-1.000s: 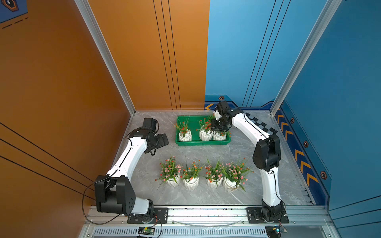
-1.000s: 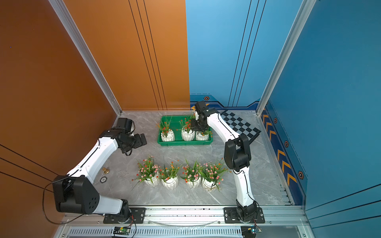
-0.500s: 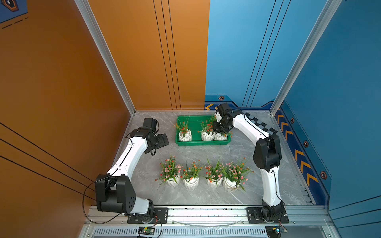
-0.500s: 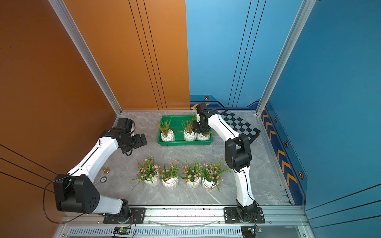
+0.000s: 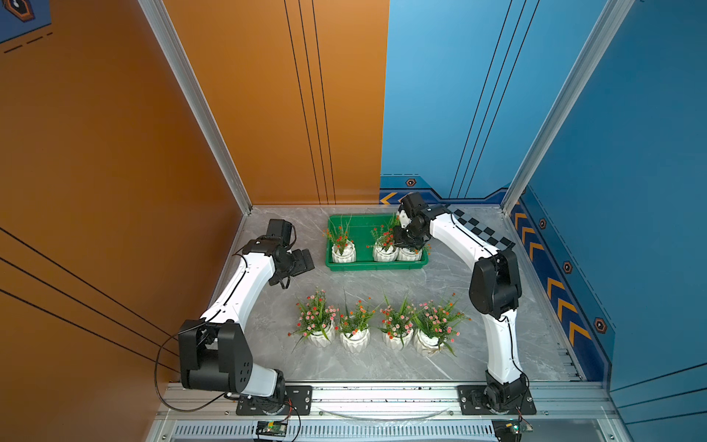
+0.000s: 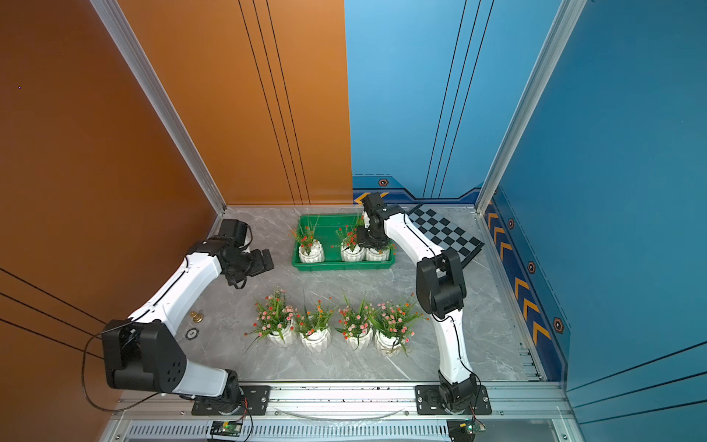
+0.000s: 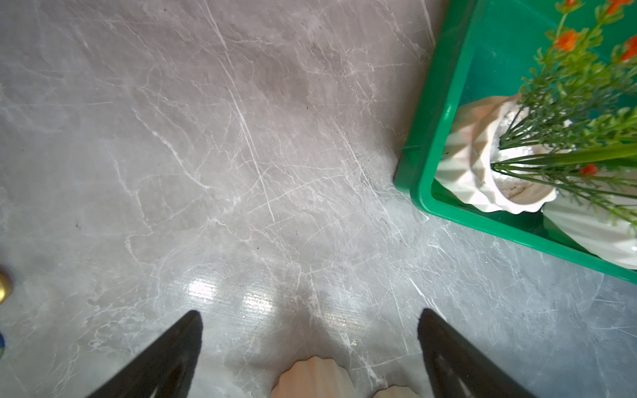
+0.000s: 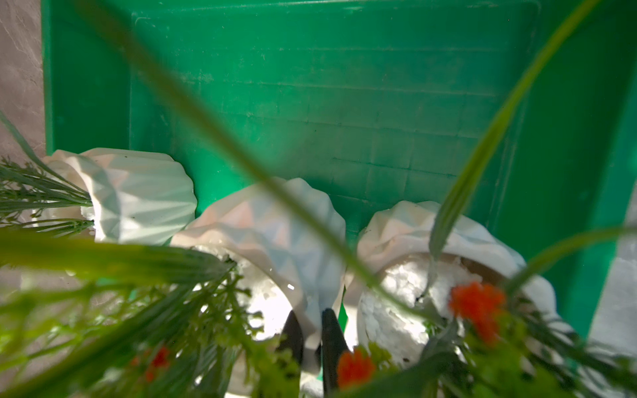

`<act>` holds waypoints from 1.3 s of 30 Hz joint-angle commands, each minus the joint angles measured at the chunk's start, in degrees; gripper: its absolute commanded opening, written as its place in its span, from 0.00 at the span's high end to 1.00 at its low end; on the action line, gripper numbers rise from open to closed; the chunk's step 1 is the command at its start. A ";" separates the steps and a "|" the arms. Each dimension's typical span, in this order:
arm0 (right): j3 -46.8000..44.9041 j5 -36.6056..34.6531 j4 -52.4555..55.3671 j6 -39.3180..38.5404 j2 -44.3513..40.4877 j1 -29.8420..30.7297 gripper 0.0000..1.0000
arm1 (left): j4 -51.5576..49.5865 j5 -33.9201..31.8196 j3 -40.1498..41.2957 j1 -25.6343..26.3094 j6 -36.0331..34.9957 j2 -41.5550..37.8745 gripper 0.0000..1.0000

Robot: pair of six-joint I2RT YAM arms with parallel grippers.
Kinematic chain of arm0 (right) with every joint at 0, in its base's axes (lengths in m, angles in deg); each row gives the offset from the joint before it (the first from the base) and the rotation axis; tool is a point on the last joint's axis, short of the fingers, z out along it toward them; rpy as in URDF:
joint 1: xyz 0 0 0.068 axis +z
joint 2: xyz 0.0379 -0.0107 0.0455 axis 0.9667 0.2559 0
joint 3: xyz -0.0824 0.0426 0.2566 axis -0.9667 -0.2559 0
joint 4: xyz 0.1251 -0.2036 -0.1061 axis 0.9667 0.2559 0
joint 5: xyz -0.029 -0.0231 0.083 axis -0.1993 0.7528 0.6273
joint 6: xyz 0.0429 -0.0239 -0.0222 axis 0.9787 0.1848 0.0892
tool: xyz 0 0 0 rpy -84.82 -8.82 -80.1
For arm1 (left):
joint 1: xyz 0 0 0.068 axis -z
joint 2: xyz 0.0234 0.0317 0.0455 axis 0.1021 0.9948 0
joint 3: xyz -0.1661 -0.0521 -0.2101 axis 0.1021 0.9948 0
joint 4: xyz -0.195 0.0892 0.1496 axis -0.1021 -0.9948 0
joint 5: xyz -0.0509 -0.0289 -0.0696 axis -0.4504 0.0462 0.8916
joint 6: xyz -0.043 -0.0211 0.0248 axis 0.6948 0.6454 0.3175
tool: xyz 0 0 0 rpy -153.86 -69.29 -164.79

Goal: Put the potted gypsophila into the storage box
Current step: Place the baby's breath potted plant at the storage box.

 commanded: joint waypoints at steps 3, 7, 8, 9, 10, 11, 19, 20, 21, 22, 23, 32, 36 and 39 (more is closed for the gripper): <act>0.14 -2.77 1.58 -1.29 1.38 0.43 0.85 | -0.36 0.59 0.24 0.18 -0.55 0.71 0.02; 0.74 -3.11 1.69 -1.25 2.18 0.75 0.85 | -0.40 0.63 0.33 0.23 -0.68 0.89 0.02; 0.84 -3.13 1.74 -1.29 2.31 0.75 0.85 | -0.41 0.74 0.35 0.21 -0.64 0.85 0.02; 0.98 -3.16 1.78 -1.29 2.46 0.86 0.84 | -0.40 0.77 0.34 0.23 -0.70 0.97 0.02; 1.10 -3.15 1.87 -1.25 2.70 0.84 0.84 | -0.39 0.72 0.32 0.23 -0.73 0.98 0.02; 1.16 -3.20 1.87 -1.20 2.82 0.84 0.84 | -0.39 0.75 0.29 0.23 -0.86 0.98 0.02; 1.86 -4.13 2.53 -1.28 1.95 0.86 0.64 | -0.39 0.94 0.15 -0.22 -1.03 0.81 0.02; 1.98 -4.20 2.66 -1.22 1.65 0.80 0.64 | -0.40 0.98 0.09 -0.25 -0.99 0.73 0.02; 2.06 -4.14 2.82 -1.19 1.12 0.76 0.64 | -0.52 1.15 -0.08 -0.37 -1.07 0.56 0.02; 2.16 -4.17 2.92 -1.20 0.63 0.75 0.63 | -0.44 1.26 -0.17 -0.51 -1.16 0.25 0.02; 2.17 -4.16 2.88 -1.20 0.03 0.75 0.63 | -0.48 1.50 -0.26 -0.64 -1.17 -0.10 0.02; 0.71 -4.15 3.19 -0.98 -8.50 1.76 0.58 | -4.77 3.45 0.92 -4.12 -1.46 -7.04 0.02; -1.35 -4.76 3.13 -0.94 -12.02 2.59 0.54 | -7.58 3.32 4.74 -6.64 -0.89 -12.16 0.02; -3.11 -4.91 3.08 -0.70 -14.12 3.10 0.50 | -10.02 2.51 7.68 -8.51 -0.84 -15.73 0.02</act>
